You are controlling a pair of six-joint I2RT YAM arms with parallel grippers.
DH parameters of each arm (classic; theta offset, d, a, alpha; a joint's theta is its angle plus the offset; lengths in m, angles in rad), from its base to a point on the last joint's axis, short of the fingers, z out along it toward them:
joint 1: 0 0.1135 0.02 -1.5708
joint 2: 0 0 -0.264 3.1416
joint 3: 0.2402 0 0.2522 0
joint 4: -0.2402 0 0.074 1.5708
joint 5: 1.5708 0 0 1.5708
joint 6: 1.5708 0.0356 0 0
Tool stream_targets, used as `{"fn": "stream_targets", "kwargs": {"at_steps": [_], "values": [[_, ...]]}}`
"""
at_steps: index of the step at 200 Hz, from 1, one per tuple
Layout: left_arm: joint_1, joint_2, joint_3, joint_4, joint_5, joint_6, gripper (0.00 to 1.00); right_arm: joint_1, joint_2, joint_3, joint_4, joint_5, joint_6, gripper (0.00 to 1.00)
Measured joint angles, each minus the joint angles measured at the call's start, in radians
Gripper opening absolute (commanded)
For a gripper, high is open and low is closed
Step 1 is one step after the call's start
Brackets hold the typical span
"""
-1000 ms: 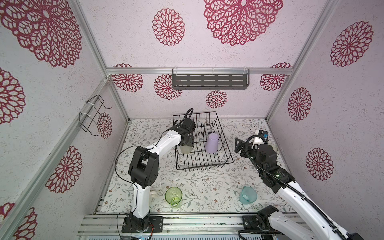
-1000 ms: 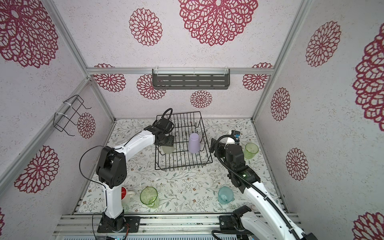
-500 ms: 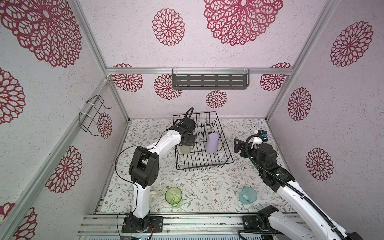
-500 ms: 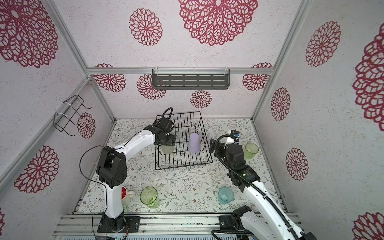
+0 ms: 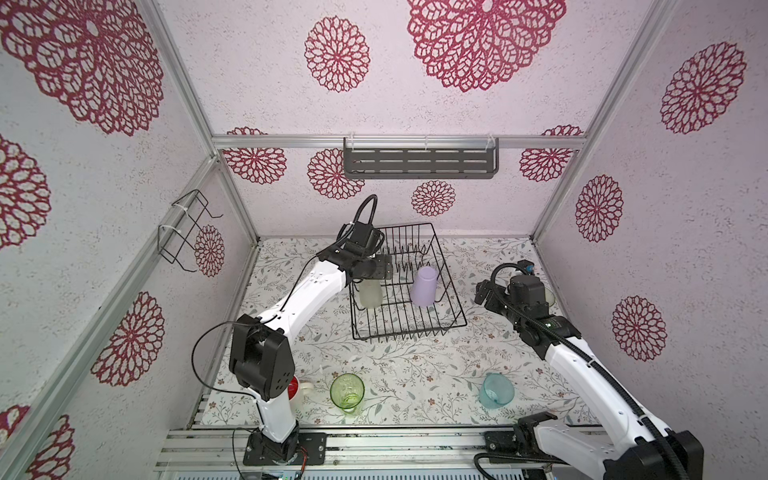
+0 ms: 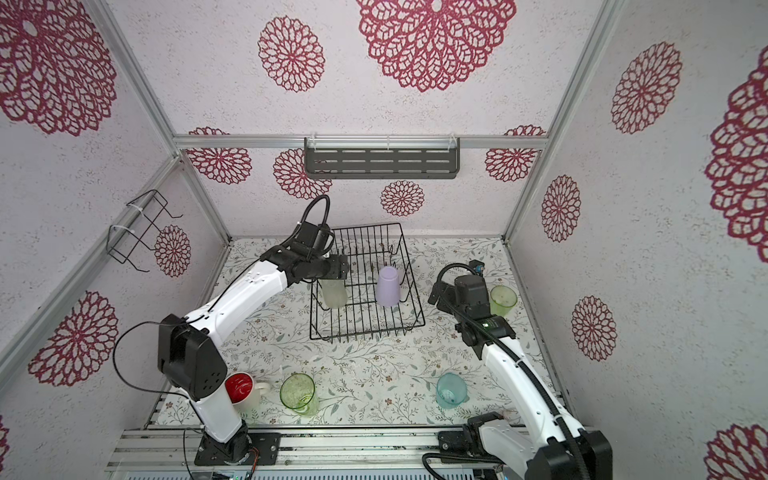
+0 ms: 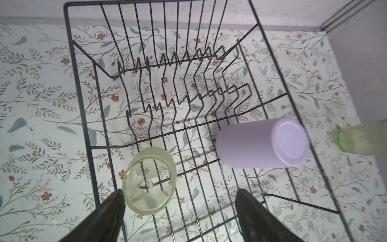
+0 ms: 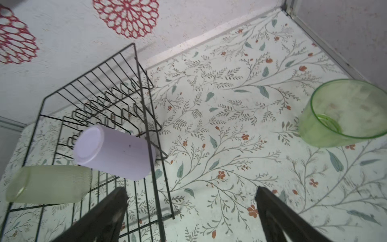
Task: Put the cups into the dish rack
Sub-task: 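Set the frosted cup in the rack with the left gripper while the right gripper retreats, then lower the right gripper over the bright green cup while the left gripper draws back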
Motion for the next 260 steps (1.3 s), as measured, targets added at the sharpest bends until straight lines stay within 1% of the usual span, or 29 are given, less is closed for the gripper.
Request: {"fn": "stream_targets", "kwargs": {"at_steps": [32, 50, 71, 90, 97, 102, 142, 152, 166, 180, 205, 220, 226, 244, 251, 260], "values": [[0.0, -0.101, -0.061, 0.048, 0.039, -0.019, 0.87, -0.031, 0.056, 0.0, -0.029, 0.015, 0.016, 0.99], [0.0, -0.164, -0.103, 0.073, 0.045, -0.029, 0.87, -0.056, 0.096, 0.017, -0.039, 0.022, -0.013, 0.99], [0.0, -0.242, -0.162, 0.117, 0.041, -0.04, 0.87, -0.096, 0.166, 0.075, -0.052, 0.038, -0.068, 0.99], [0.003, -0.312, -0.22, 0.15, 0.023, -0.045, 0.88, -0.145, 0.244, 0.136, -0.058, 0.045, -0.128, 0.93], [0.006, -0.333, -0.237, 0.157, 0.015, -0.048, 0.88, -0.164, 0.272, 0.156, -0.063, 0.045, -0.15, 0.88], [0.009, -0.348, -0.248, 0.161, 0.008, -0.048, 0.88, -0.177, 0.292, 0.17, -0.066, 0.045, -0.168, 0.87], [0.049, -0.453, -0.343, 0.204, 0.0, -0.056, 0.88, -0.282, 0.427, 0.251, -0.077, 0.045, -0.247, 0.83], [0.065, -0.473, -0.36, 0.21, -0.002, -0.059, 0.89, -0.306, 0.448, 0.261, -0.077, 0.045, -0.256, 0.81], [0.087, -0.497, -0.386, 0.224, -0.002, -0.063, 0.89, -0.339, 0.48, 0.282, -0.08, 0.039, -0.27, 0.75], [0.109, -0.517, -0.41, 0.231, 0.0, -0.068, 0.89, -0.37, 0.519, 0.316, -0.087, 0.02, -0.287, 0.61], [0.134, -0.536, -0.433, 0.237, 0.002, -0.073, 0.89, -0.409, 0.593, 0.372, -0.087, -0.005, -0.306, 0.59], [0.141, -0.545, -0.45, 0.245, 0.004, -0.076, 0.9, -0.422, 0.626, 0.384, -0.089, -0.005, -0.317, 0.56], [0.142, -0.546, -0.455, 0.246, 0.006, -0.076, 0.9, -0.424, 0.64, 0.391, -0.093, -0.005, -0.323, 0.5], [0.144, -0.546, -0.462, 0.246, 0.006, -0.077, 0.9, -0.424, 0.687, 0.413, -0.102, -0.008, -0.347, 0.24], [0.145, -0.546, -0.463, 0.246, 0.006, -0.077, 0.9, -0.424, 0.705, 0.417, -0.101, -0.017, -0.356, 0.16], [0.148, -0.546, -0.463, 0.247, 0.007, -0.077, 0.9, -0.424, 0.725, 0.418, -0.1, -0.03, -0.371, 0.09]]}}
